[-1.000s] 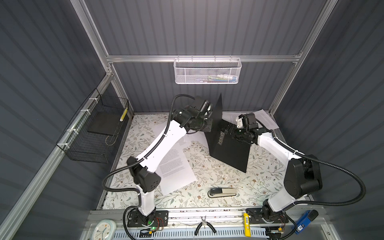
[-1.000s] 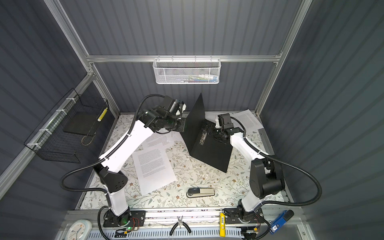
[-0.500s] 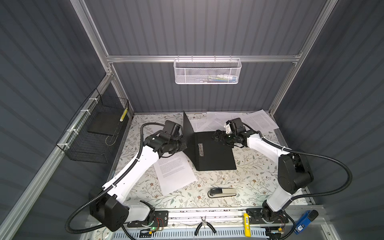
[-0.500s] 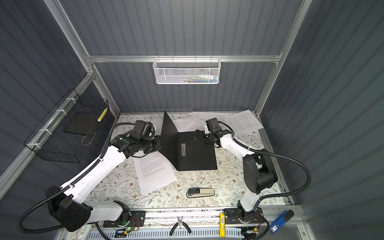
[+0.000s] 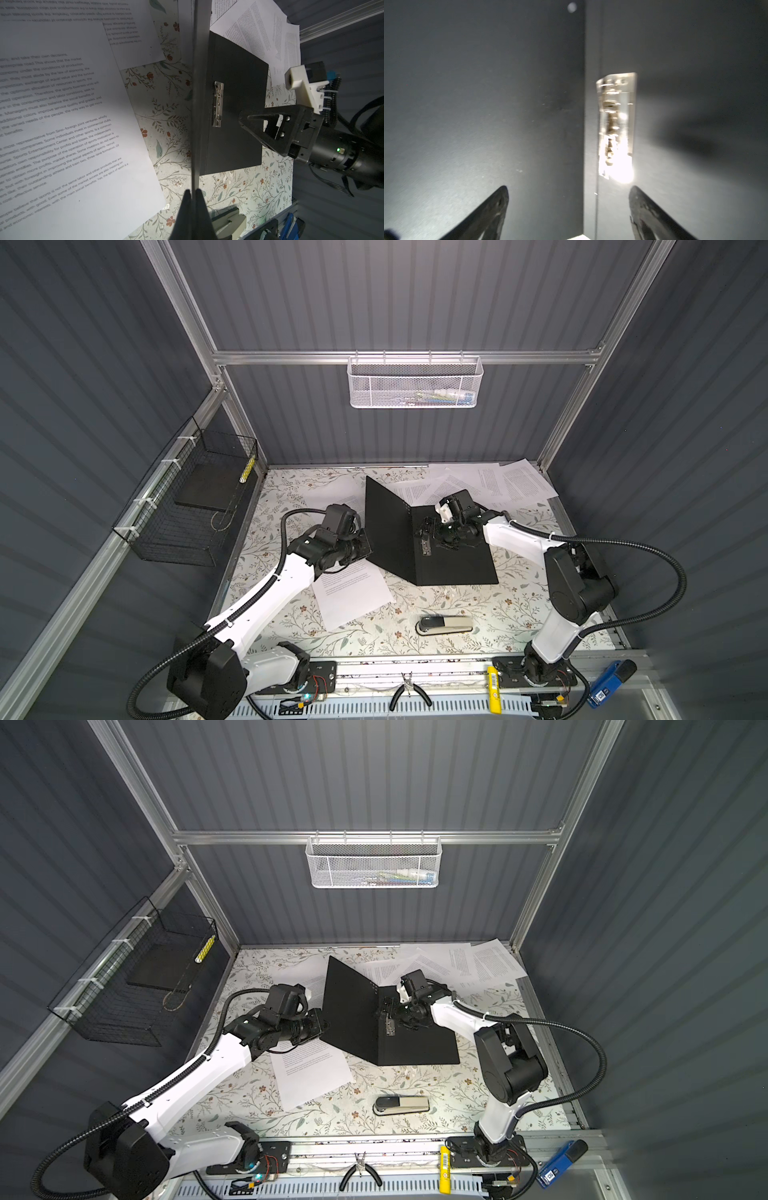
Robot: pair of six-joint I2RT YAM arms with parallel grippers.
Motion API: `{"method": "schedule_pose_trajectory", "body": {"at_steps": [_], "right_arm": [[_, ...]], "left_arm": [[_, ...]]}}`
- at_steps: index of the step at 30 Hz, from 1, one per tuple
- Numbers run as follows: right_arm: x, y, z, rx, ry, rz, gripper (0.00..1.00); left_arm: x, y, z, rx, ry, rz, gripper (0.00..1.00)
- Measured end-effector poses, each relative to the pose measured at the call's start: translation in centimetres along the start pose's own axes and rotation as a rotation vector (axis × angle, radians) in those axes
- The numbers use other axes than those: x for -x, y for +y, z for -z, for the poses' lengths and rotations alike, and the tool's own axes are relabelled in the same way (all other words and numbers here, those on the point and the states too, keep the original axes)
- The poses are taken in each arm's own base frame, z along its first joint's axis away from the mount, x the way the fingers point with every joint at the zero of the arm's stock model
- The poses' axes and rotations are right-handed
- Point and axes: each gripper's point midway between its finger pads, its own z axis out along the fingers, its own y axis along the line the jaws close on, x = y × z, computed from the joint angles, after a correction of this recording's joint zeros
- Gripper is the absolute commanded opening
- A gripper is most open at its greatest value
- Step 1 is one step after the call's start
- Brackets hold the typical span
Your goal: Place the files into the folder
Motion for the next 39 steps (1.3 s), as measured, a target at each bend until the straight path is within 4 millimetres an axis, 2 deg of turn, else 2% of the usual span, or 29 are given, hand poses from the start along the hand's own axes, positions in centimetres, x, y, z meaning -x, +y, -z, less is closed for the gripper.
{"method": "schedule_pose_trajectory", "body": {"at_steps": [4,7,14,18,22,29,34,39], "right_arm": [[-0.8,-0.7,-0.4,-0.007,0.016,-0.008,0.66],[-1.6,-1.5,-0.7,-0.018,0.033,-0.017,0.55],[-3.0,-2.6,-1.9,-0.002,0.065,-0.025,0.40],[-3.6,-3.0,-2.8,0.019,0.077,-0.023,0.36],[-3.6,-2.8,-3.0,0.053,0.070,-0.004,0.30],[-4.7,-3.8,-3.8,0.074,0.095,-0.010,0.28],[-4.0,-4.2,-3.6,0.103,0.072,-0.023,0.29],[-3.5,-4.6,-3.4,0.129,0.065,-0.041,0.23]], "left_arm": [[-0.1,0.5,-0.3,0.018,-0.001,-0.006,0.00],[-0.6,2.0,-0.5,0.058,-0.014,-0.024,0.00],[-2.1,5.1,-1.2,0.113,-0.036,-0.056,0.00],[-2.3,5.7,-1.3,0.117,-0.049,-0.081,0.00],[-2.1,5.3,-1.0,0.097,-0.067,-0.110,0.03],[-2.0,4.6,-0.8,0.064,-0.076,-0.127,0.03],[-2.0,4.5,-0.8,0.060,-0.077,-0.127,0.03],[-2.0,4.4,-0.8,0.052,-0.074,-0.128,0.03]]}}
